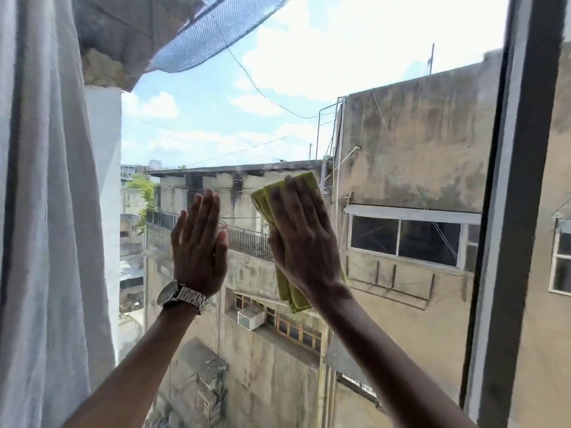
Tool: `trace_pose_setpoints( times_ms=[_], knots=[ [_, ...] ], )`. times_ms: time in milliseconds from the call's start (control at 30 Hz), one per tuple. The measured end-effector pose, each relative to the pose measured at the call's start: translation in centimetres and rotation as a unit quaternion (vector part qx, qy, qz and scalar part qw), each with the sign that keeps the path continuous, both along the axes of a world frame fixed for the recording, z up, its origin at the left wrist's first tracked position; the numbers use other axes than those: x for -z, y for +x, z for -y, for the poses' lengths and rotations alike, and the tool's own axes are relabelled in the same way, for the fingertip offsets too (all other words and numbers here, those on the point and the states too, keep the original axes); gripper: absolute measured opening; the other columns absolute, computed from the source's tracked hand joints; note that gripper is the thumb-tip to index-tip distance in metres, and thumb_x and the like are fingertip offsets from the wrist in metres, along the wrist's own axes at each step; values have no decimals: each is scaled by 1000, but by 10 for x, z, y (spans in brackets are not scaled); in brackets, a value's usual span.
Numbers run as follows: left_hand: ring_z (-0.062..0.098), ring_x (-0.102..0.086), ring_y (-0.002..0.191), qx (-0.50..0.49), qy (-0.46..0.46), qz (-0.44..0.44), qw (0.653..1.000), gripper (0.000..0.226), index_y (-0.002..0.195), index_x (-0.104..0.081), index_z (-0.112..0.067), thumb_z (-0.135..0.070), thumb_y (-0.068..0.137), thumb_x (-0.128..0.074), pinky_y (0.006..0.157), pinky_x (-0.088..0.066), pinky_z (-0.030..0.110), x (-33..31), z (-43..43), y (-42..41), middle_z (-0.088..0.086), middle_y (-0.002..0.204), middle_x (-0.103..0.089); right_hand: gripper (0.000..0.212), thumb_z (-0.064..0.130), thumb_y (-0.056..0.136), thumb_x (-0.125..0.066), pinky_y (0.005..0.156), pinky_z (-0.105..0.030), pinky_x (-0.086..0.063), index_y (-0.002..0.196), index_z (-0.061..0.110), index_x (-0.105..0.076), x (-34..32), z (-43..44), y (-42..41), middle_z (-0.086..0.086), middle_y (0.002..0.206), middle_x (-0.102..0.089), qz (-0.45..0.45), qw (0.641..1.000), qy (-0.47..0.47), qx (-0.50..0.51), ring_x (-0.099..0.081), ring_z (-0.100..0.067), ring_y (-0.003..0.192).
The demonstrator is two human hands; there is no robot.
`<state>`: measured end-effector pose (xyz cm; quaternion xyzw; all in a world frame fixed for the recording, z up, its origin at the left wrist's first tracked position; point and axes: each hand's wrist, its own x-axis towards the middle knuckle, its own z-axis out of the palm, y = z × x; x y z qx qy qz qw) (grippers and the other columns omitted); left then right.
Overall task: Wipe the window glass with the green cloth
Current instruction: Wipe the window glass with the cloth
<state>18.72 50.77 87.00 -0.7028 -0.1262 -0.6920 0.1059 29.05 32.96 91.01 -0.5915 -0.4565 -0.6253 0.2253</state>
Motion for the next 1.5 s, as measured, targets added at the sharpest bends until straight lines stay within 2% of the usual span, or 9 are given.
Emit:
trace_pose_setpoints(
  times_ms=[167,233,400,633,767,867,1067,1300,1500],
  knots=[
    [23,-8,159,-12,-6,-76,997,63,158,-18,-8,-34,102,-23,131,-2,38,0,5,-14,15,169,-15,59,26,97,-58,124,-48,-34,152,9,-41,87,53,14,-16,161,-38,32,994,-97,28,-33,-29,151],
    [23,-5,159,-18,11,-110,994,65,159,-14,-7,-37,102,-24,131,0,37,2,-3,-20,16,169,-10,59,28,98,-57,127,-46,-27,151,9,-43,69,46,13,-17,159,-40,32,996,-78,32,-35,-29,150],
    [28,-13,158,-34,39,-101,993,65,158,-16,-4,-32,101,-26,129,-19,50,8,-16,-19,17,168,-17,58,29,100,-43,130,-46,-21,153,6,-38,-19,-22,-18,-20,160,-37,0,1000,-25,-2,-30,-32,152],
    [28,-14,158,-32,31,-127,991,66,156,-19,-1,-33,99,-25,128,-20,50,5,-12,-27,16,168,-16,60,25,93,-46,122,-50,-35,150,7,-44,104,34,6,-17,160,-37,-3,997,-82,-7,-34,-29,151],
    [31,-18,157,-32,57,-115,991,64,155,-23,2,-29,99,-28,127,-22,52,6,-16,-24,20,166,-21,62,40,102,-27,127,-50,-27,152,5,-40,40,-7,-16,-21,160,-37,-25,1000,-2,18,-31,-35,152],
    [29,-17,157,-35,76,-105,991,64,155,-24,3,-26,98,-29,127,-22,51,7,-21,-25,21,165,-22,67,41,100,-30,131,-47,-16,155,2,-32,4,-40,-36,-23,162,-31,-52,999,14,8,-24,-35,154],
    [34,-21,155,-20,57,-113,992,65,155,-24,3,-30,99,-28,125,-25,56,3,-13,-29,22,165,-23,68,42,96,-35,130,-48,-16,153,5,-38,34,40,15,-20,161,-35,19,997,-53,51,-29,-34,153],
    [22,-7,159,-33,-112,10,993,69,160,-5,-13,-44,100,-20,130,-6,49,5,38,12,8,171,-11,77,52,99,-46,130,-50,-16,154,0,-33,-50,29,12,-24,162,-31,-48,996,73,28,-23,-36,154],
    [23,-9,159,-28,-94,38,994,68,160,-8,-13,-42,100,-21,128,-11,56,12,27,19,6,171,-13,56,28,101,-48,127,-46,-28,151,3,-41,17,80,35,-19,158,-41,117,975,-190,8,-34,-30,151]
  ],
)
